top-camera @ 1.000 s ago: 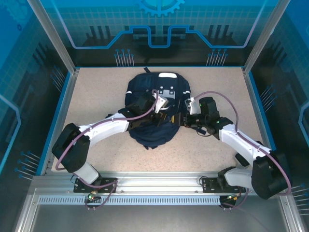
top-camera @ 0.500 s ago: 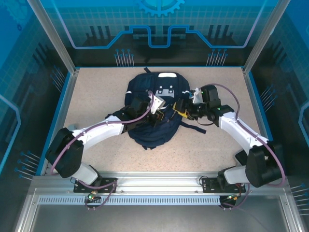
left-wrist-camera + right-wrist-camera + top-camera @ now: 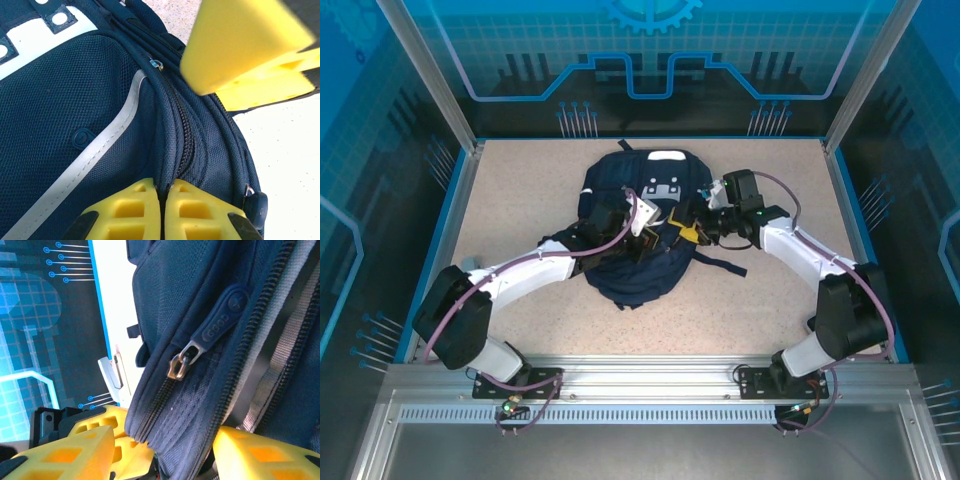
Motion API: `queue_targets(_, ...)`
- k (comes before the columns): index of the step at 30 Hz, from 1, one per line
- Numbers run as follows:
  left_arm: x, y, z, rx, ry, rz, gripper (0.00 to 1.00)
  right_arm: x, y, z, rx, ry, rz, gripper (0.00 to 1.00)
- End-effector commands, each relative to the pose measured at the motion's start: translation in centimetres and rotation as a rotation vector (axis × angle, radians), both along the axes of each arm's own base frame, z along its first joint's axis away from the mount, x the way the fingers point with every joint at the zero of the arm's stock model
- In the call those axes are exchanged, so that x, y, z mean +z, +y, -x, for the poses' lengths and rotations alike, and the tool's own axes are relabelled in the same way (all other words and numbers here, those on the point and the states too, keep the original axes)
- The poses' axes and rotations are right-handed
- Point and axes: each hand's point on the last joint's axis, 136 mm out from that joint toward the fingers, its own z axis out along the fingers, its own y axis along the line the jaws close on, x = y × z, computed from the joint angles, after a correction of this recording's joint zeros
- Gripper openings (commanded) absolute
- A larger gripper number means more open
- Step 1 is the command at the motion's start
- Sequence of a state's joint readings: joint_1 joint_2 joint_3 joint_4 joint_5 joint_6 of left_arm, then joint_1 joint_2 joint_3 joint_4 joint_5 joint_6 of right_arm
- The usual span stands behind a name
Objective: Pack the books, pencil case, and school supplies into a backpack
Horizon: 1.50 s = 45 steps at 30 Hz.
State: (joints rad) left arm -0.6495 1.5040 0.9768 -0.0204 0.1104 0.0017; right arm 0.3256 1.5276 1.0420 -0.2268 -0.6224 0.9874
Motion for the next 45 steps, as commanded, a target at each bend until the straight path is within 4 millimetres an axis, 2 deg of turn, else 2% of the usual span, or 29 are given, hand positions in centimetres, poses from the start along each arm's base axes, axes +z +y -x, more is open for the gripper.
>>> queue_targets(1,3.5,-0.5,0.3,-0.027,-0.070,0.090,0.04,0.1,1.5,0.1,0.037,0.030,-0.037,0.55)
queue_targets(5,3.4,-0.4,0.4,-0.025,-0.066,0.091,0.05,-0.1,2.0,-0.1,0.046,0.035,-0.052,0.56)
queue_targets(9,3.7,0.3,0.2,0.030,-0.054,0.089,0.17,0.7,3.2,-0.8,0.069,0.017,-0.102,0.53)
queue_targets(12,4.3,2.8,-0.3,0.210,-0.006,0.079,0.37,1.8,3.9,-0.9,0.087,-0.013,-0.138,0.50)
queue_targets(14,4.4,4.6,-0.1,0.309,0.025,0.072,0.40,2.3,4.0,-1.0,0.090,-0.031,-0.137,0.49)
queue_targets(16,4.6,5.4,1.0,0.354,0.082,0.097,0.41,2.7,4.2,-0.9,0.097,-0.042,-0.140,0.47)
queue_targets(22,4.2,4.3,5.0,0.318,0.275,0.213,0.44,2.8,4.9,-0.8,0.119,-0.049,-0.143,0.43)
queue_targets(28,1.4,2.7,7.7,0.281,0.418,0.258,0.48,2.5,5.6,-0.9,0.131,-0.037,-0.144,0.40)
queue_targets(32,-0.4,2.6,7.6,0.309,0.450,0.262,0.49,2.4,5.9,-0.9,0.136,-0.035,-0.144,0.40)
queue_targets(45,-2.2,1.2,5.6,0.322,0.436,0.275,0.50,2.3,6.0,-0.6,0.143,-0.031,-0.142,0.38)
